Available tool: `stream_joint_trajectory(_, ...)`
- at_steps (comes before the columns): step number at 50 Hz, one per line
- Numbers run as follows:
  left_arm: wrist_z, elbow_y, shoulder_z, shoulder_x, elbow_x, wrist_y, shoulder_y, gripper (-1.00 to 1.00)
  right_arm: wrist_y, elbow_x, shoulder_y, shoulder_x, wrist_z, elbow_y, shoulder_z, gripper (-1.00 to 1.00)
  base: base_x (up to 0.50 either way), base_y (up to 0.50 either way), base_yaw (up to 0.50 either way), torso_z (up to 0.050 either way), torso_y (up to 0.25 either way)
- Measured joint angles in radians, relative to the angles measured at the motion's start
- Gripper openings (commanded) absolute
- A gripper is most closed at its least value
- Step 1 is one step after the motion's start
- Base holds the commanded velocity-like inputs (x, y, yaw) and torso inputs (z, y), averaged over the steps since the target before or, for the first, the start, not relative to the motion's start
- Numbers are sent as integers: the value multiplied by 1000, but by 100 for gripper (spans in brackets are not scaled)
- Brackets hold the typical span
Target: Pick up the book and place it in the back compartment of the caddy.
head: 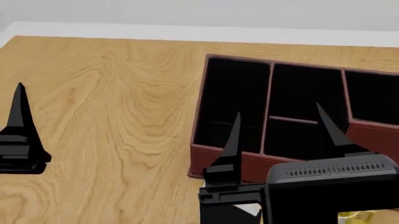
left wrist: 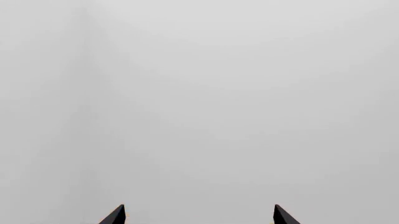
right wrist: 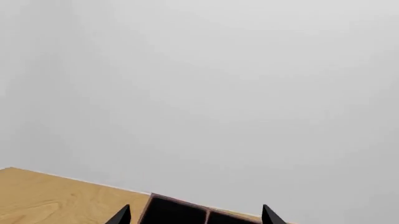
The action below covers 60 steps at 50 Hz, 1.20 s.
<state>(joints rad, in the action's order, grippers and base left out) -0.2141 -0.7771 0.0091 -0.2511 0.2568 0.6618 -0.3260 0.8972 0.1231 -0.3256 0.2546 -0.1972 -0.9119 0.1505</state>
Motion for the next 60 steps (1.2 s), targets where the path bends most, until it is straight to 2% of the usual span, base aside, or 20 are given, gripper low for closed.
stream_joint_trajectory(4, -2, 1, 3, -3, -2, -4, 1, 100, 1, -1, 0, 2, -4, -4, 4, 100, 0, 0, 468, 0, 0)
stream_joint_trajectory(12, -6, 2, 6, -7, -4, -8, 3, 100, -6, 19, 2, -4, -2, -13, -11, 100, 0, 0, 0, 0, 0)
stream_joint_trajectory(26, -12, 1, 10, -14, 1, -12, 4, 100, -34, 59, 20, -4, 15, -28, -45, 100, 496, -66, 0, 0, 1)
stream_joint_trajectory(39, -17, 2, 16, -19, 6, -14, 4, 100, 21, 92, 10, 5, -1, -66, -63, 100, -3, 0, 0, 0, 1)
stream_joint_trajectory(42, -19, 0, 16, -20, 8, -12, 3, 100, 27, 176, 0, 57, -75, -84, -71, 100, 0, 0, 0, 0, 0)
stream_joint_trajectory(51, -23, -3, 18, -24, 10, -13, 3, 100, -44, 556, -92, 340, -442, -114, -17, 100, 111, 9, 0, 0, 0)
stream_joint_trajectory(60, -26, -5, 11, -28, 20, -11, 1, 100, -122, 736, -155, 500, -629, -124, 50, 100, 498, 40, 0, 0, 0)
